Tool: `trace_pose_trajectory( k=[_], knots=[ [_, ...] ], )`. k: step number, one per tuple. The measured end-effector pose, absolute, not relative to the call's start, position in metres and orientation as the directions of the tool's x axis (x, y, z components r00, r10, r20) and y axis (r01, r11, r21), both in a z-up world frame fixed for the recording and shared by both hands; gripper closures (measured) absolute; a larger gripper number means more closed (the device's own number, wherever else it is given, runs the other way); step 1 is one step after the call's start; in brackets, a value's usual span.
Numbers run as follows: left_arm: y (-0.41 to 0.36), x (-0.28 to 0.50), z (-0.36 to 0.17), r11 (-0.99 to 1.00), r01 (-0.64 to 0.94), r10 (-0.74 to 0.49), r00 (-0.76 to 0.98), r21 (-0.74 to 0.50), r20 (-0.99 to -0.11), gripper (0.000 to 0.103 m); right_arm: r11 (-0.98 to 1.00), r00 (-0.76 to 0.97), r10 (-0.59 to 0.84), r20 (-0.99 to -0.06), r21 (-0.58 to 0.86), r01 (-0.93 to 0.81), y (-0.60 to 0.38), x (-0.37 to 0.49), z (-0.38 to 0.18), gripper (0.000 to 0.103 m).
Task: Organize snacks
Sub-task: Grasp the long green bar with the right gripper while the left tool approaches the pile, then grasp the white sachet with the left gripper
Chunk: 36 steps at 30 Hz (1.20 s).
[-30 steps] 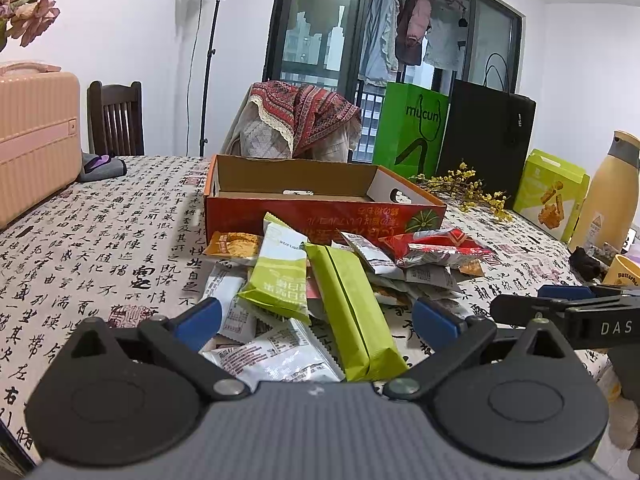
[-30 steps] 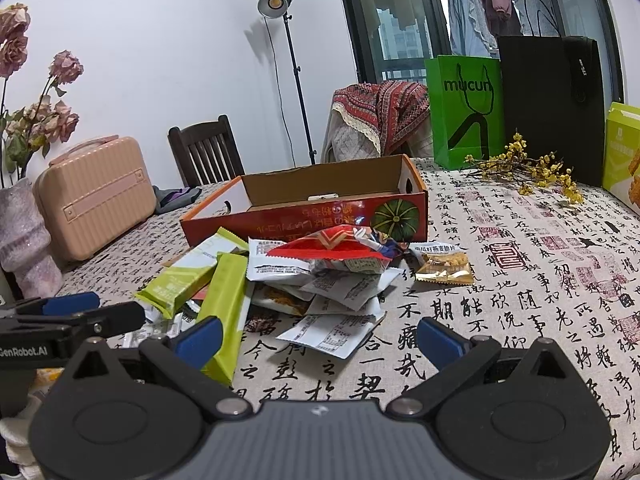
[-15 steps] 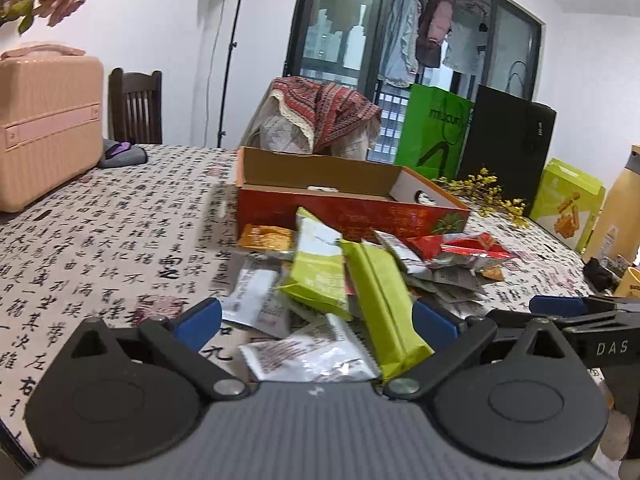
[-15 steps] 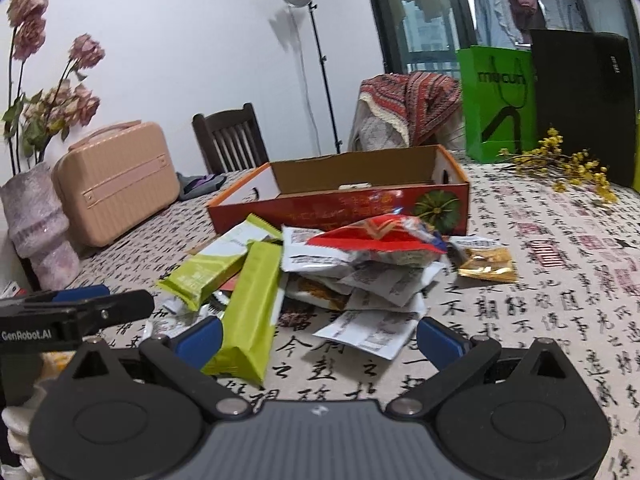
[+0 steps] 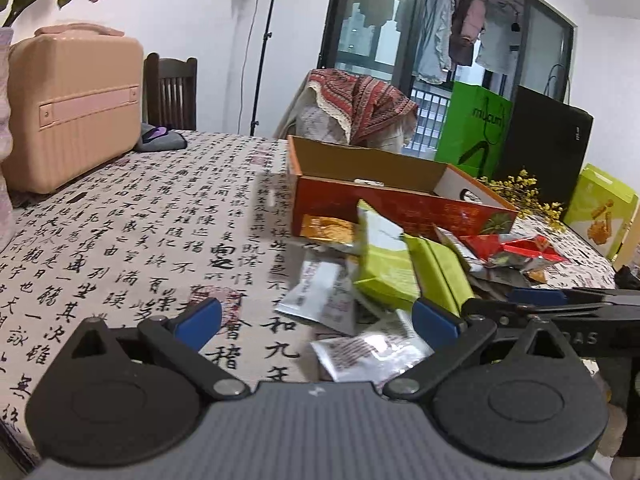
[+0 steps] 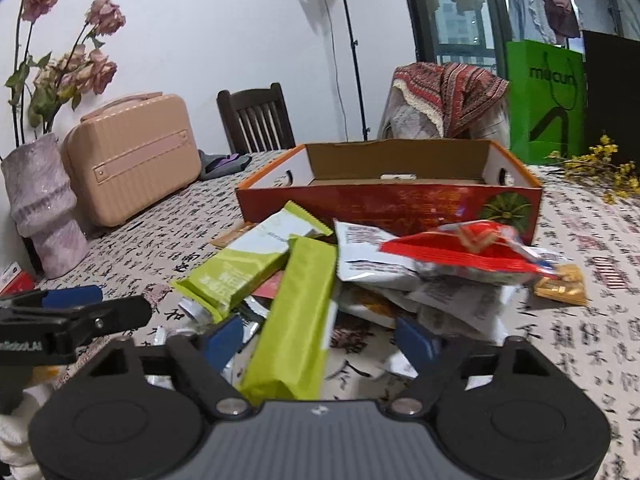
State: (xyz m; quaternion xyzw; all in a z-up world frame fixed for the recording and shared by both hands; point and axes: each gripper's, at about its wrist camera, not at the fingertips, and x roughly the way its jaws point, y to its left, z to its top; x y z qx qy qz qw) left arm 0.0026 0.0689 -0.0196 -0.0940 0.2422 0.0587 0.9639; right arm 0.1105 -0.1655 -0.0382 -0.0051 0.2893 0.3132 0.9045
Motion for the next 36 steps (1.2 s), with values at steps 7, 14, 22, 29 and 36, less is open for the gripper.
trace_pose_trajectory(
  k=[7,14,22,29,36],
  knots=[
    [0.080,0.002,-0.024,0.969,-0.183,0.080,0.869,-0.167,-0.488,0.000,0.805,0.604,0.558,-0.569,0.193,-0.561,-0.143,0.128,-0.050,0.057],
    [0.081,-0.001,-0.025,0.968,-0.182,0.076,0.869,-0.173,-0.490,0.000,0.805,0.622,0.567,-0.540,0.203,-0.557,-0.151,0.121,-0.047,0.067],
    [0.066,0.002,-0.031,0.973,-0.157,0.045,0.848,-0.168,-0.528,0.000,0.812,0.669,0.564,-0.483,0.179,-0.555,-0.172,0.097,-0.033,0.069],
    [0.040,0.020,-0.036,0.976,-0.135,0.004,0.794,-0.171,-0.608,0.000,0.829,0.722,0.541,-0.431,0.128,-0.544,-0.198,0.075,-0.023,0.069],
    [0.021,0.044,-0.040,0.956,-0.222,0.043,0.748,-0.190,-0.662,0.000,0.863,0.761,0.491,-0.425,0.114,-0.493,-0.225,0.067,-0.028,0.069]
  ],
)
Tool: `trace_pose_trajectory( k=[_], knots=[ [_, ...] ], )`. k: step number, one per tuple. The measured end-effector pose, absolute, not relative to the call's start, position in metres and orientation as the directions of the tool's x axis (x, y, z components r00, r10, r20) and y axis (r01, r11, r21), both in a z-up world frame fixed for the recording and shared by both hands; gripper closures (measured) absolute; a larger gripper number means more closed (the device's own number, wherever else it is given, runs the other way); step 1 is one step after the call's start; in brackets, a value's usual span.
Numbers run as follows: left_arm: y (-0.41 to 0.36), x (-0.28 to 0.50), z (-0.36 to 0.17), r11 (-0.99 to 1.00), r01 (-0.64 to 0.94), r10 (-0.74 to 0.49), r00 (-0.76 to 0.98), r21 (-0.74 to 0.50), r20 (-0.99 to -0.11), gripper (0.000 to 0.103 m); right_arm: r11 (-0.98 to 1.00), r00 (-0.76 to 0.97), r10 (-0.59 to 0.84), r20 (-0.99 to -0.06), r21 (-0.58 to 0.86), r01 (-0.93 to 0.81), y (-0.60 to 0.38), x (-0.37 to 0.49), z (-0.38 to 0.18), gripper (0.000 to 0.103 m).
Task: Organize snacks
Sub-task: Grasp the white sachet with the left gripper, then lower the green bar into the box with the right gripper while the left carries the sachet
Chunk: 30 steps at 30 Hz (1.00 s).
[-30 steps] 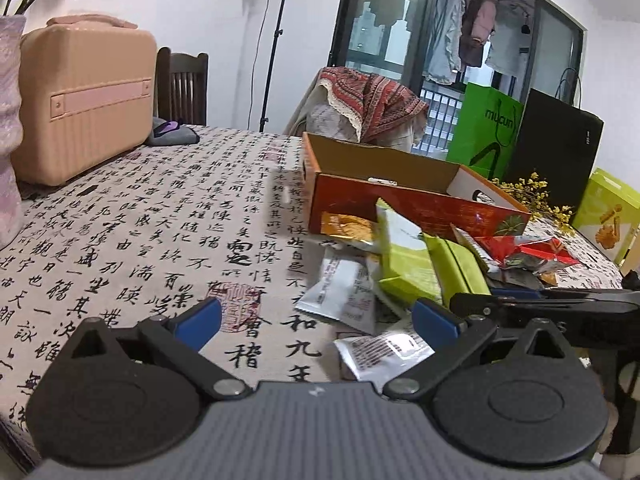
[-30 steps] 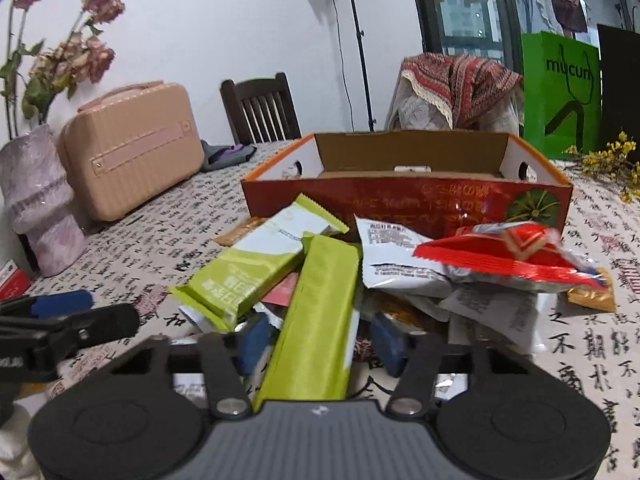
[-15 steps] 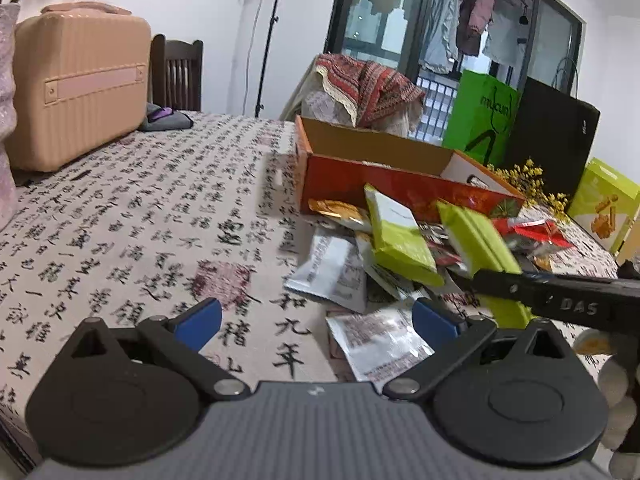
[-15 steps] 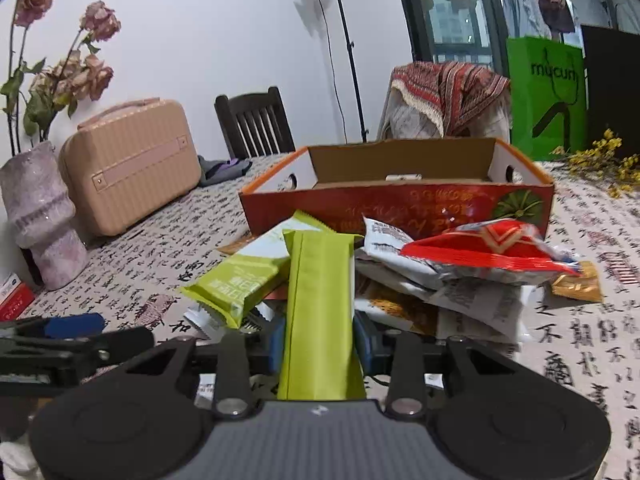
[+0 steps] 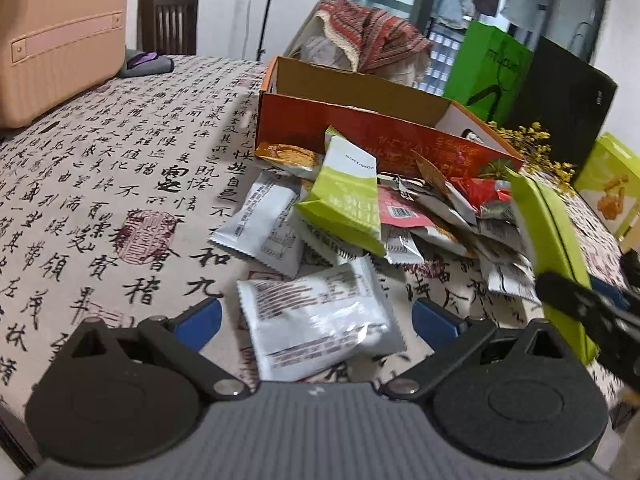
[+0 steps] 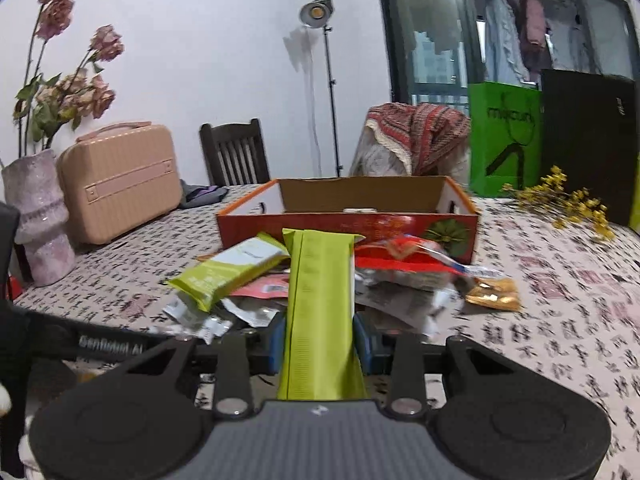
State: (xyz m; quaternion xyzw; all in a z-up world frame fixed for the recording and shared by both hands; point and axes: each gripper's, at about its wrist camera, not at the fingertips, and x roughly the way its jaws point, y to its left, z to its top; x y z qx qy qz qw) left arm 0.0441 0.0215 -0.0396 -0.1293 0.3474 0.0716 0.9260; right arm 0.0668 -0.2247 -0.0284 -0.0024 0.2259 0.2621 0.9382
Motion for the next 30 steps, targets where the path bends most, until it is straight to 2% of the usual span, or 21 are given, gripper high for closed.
trace_pose_trajectory(
  k=[4,11,12,13,14,19,30],
  knots=[
    [0.013,0.053,-0.046,0.952,-0.282,0.127,0.716,-0.118,-0.686,0.000,0.873,0.774,0.477,-0.417,0.126,-0.470,-0.235,0.067,-0.030,0.069],
    [0.013,0.051,-0.048,0.953,-0.291,0.159,0.710,-0.080,-0.686,0.001,0.875,0.775,0.478,-0.414,0.141,-0.464,-0.240,0.068,-0.032,0.069],
    [0.012,0.050,-0.048,0.955,-0.290,0.164,0.709,-0.071,-0.686,0.004,0.875,0.775,0.478,-0.414,0.141,-0.464,-0.240,0.067,-0.033,0.069],
    [0.010,0.049,-0.047,0.957,-0.286,0.175,0.711,-0.053,-0.682,0.019,0.875,0.776,0.477,-0.412,0.141,-0.463,-0.240,0.067,-0.032,0.069],
    [0.009,0.047,-0.045,0.961,-0.273,0.177,0.716,-0.038,-0.675,0.029,0.875,0.777,0.477,-0.410,0.141,-0.463,-0.241,0.066,-0.032,0.069],
    [0.013,0.038,-0.043,0.968,-0.242,0.142,0.737,-0.061,-0.661,0.037,0.876,0.780,0.477,-0.405,0.144,-0.460,-0.242,0.064,-0.031,0.069],
    [0.023,0.006,-0.018,0.973,-0.218,0.139,0.813,-0.074,-0.565,0.037,0.868,0.783,0.492,-0.381,0.140,-0.477,-0.242,0.054,-0.025,0.069]
  ],
)
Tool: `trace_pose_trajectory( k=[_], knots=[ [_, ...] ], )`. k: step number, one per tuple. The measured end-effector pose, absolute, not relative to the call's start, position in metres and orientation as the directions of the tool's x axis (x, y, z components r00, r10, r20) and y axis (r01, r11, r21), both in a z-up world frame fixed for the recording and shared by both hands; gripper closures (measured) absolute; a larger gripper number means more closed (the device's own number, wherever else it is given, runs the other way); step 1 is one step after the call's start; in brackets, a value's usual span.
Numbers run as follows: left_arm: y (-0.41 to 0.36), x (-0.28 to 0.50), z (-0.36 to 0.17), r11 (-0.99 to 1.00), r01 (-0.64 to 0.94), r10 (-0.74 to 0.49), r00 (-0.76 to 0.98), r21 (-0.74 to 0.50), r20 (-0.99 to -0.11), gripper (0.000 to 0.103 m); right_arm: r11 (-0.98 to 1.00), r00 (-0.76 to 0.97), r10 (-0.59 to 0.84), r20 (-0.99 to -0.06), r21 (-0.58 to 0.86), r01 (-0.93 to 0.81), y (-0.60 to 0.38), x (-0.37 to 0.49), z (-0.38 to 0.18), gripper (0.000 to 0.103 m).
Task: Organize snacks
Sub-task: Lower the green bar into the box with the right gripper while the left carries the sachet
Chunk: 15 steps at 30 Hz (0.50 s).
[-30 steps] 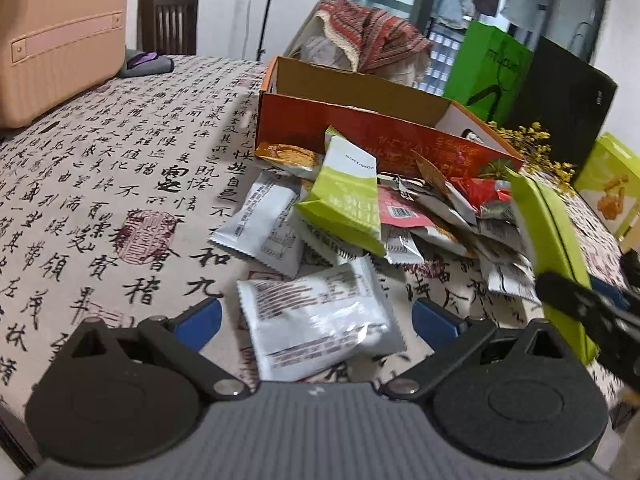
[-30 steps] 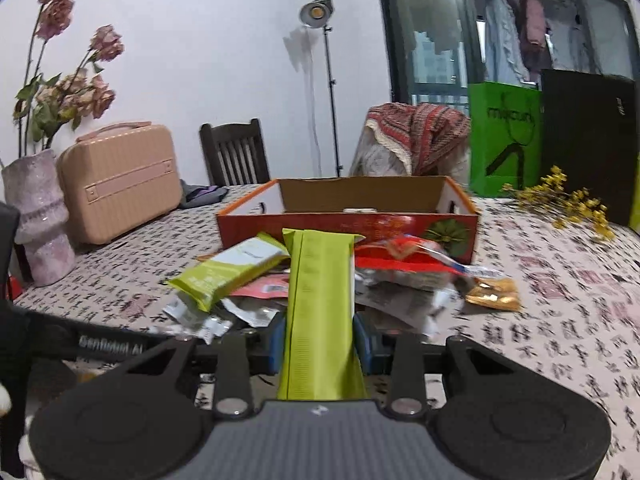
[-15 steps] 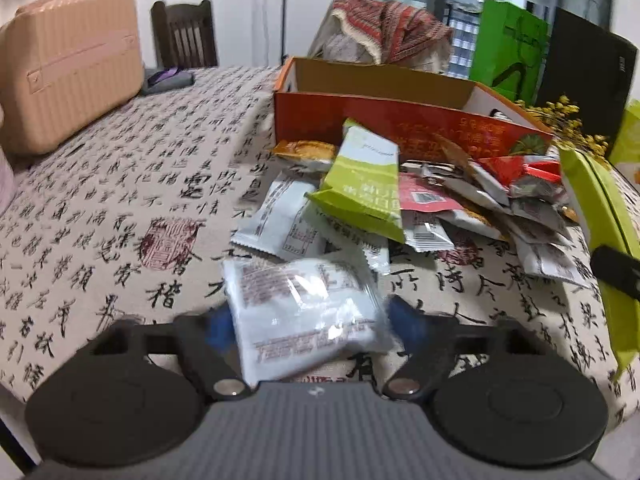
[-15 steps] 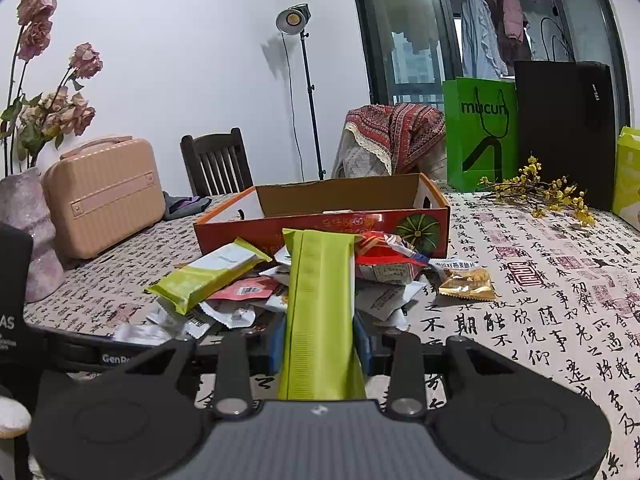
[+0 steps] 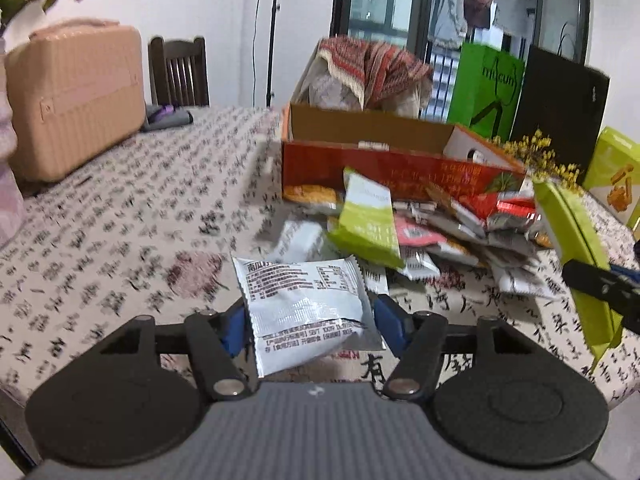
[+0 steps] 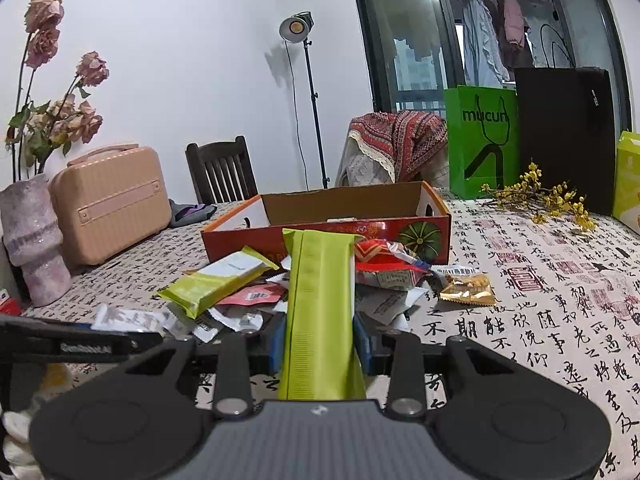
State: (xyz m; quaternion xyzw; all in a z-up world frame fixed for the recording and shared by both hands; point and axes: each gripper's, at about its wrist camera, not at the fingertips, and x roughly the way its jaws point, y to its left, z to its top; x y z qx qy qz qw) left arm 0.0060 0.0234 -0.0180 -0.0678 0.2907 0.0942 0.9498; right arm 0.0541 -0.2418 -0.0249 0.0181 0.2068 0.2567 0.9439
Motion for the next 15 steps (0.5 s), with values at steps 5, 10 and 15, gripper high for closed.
trace_pose_trajectory(
  k=[5,10,15],
  knots=[
    [0.027,-0.003,0.004,0.973,-0.214,0.144,0.847,-0.080,-0.512,0.037,0.866,0.793,0.495,-0.355,0.126,-0.484,-0.241,0.051,-0.013,0.069],
    [0.029,0.000,0.026,0.974,-0.205,0.141,0.879,-0.093,-0.456,0.037,0.864,0.805,0.499,-0.320,0.119,-0.489,-0.242,0.057,0.002,0.069],
    [0.028,0.020,0.042,0.977,-0.191,0.134,0.894,-0.094,-0.428,0.037,0.862,0.810,0.505,-0.299,0.132,-0.489,-0.243,0.078,0.018,0.068]
  ],
)
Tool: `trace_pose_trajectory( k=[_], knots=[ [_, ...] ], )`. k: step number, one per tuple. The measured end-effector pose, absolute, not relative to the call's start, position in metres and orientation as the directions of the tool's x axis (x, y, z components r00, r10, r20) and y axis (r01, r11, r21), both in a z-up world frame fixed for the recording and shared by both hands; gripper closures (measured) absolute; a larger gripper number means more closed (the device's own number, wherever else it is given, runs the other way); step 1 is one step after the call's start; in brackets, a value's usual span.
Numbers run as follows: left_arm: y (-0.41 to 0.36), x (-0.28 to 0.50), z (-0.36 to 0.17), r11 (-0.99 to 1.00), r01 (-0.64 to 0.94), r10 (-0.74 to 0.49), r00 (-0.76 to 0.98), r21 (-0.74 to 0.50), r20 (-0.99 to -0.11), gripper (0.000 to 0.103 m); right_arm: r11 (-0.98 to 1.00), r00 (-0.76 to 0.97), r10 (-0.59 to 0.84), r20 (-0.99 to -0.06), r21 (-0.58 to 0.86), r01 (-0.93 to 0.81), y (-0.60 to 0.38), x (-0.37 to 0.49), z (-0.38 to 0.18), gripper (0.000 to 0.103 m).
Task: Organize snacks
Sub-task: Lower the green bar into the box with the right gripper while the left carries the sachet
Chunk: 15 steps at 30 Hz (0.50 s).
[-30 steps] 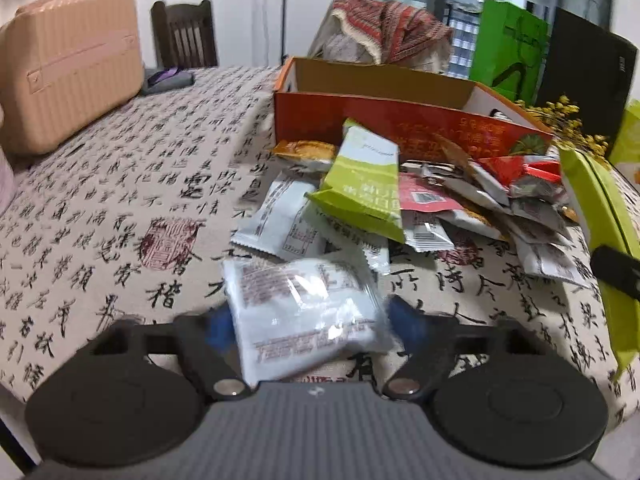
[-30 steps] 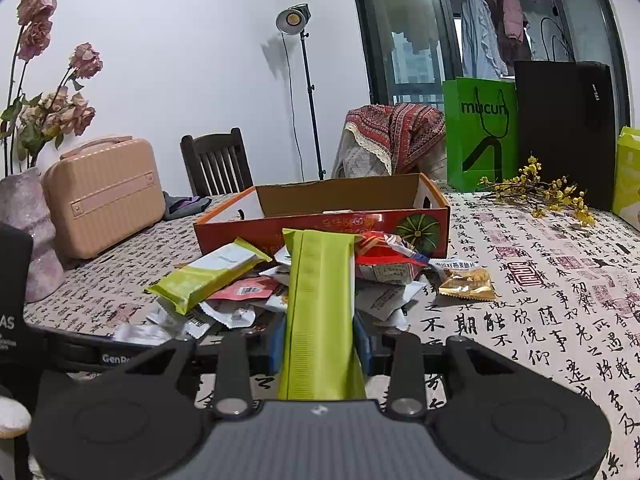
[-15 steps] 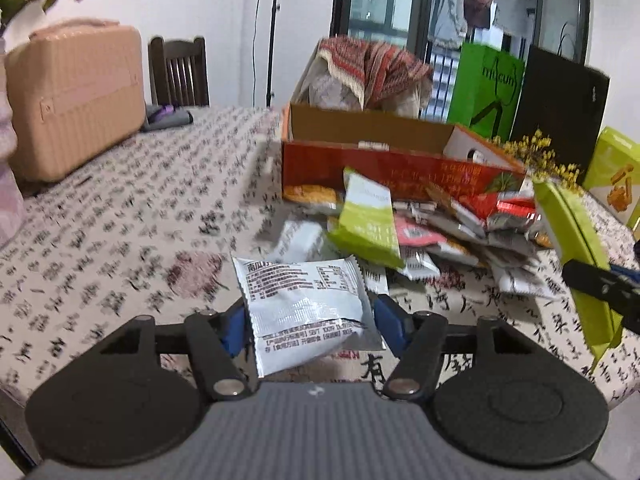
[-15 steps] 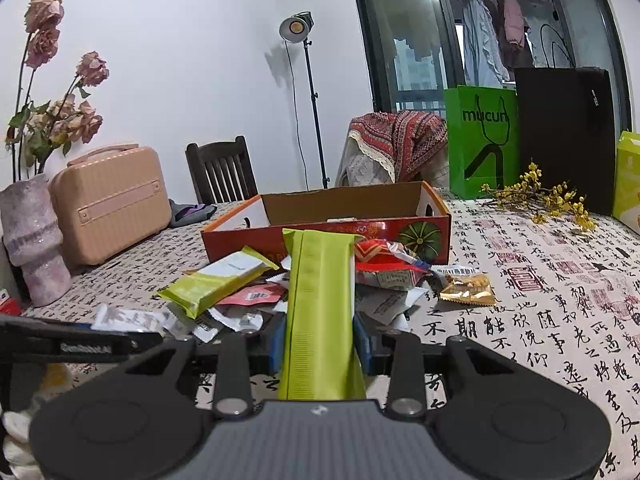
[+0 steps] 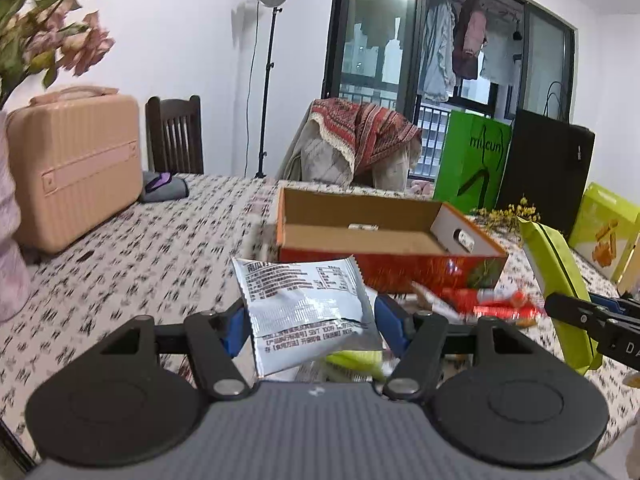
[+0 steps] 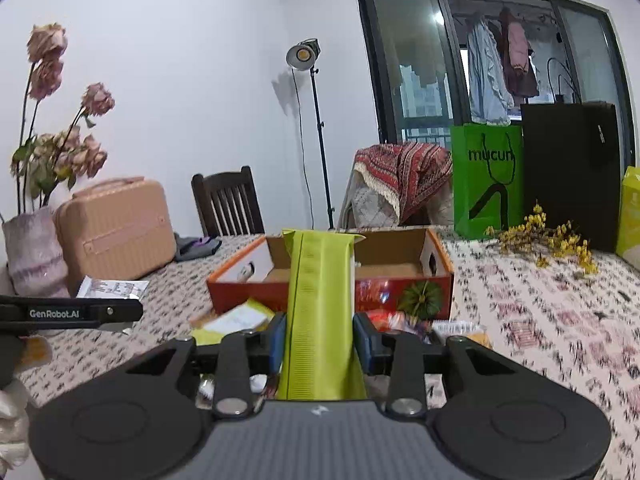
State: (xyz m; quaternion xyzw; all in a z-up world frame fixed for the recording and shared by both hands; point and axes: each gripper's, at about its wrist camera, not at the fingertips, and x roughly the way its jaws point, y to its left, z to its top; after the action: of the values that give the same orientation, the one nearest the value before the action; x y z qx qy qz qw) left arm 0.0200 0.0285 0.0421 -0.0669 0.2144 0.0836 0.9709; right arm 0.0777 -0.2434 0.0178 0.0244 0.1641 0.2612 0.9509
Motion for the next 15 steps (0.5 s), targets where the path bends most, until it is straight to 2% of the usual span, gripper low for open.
trace_pose_trajectory(
  k=[10,15],
  knots=[
    [0.030,0.082,0.068,0.980,-0.173,0.120,0.907,-0.098,-0.403,0.037,0.861,0.820,0.508,-0.264,0.131,-0.491,-0.235,0.146,0.049,0.069],
    [0.033,0.120,0.076,0.979,-0.176,0.120,0.906,-0.105,-0.406,0.037,0.863,0.814,0.504,-0.290,0.115,-0.493,-0.223,0.190,0.061,0.069]
  ],
)
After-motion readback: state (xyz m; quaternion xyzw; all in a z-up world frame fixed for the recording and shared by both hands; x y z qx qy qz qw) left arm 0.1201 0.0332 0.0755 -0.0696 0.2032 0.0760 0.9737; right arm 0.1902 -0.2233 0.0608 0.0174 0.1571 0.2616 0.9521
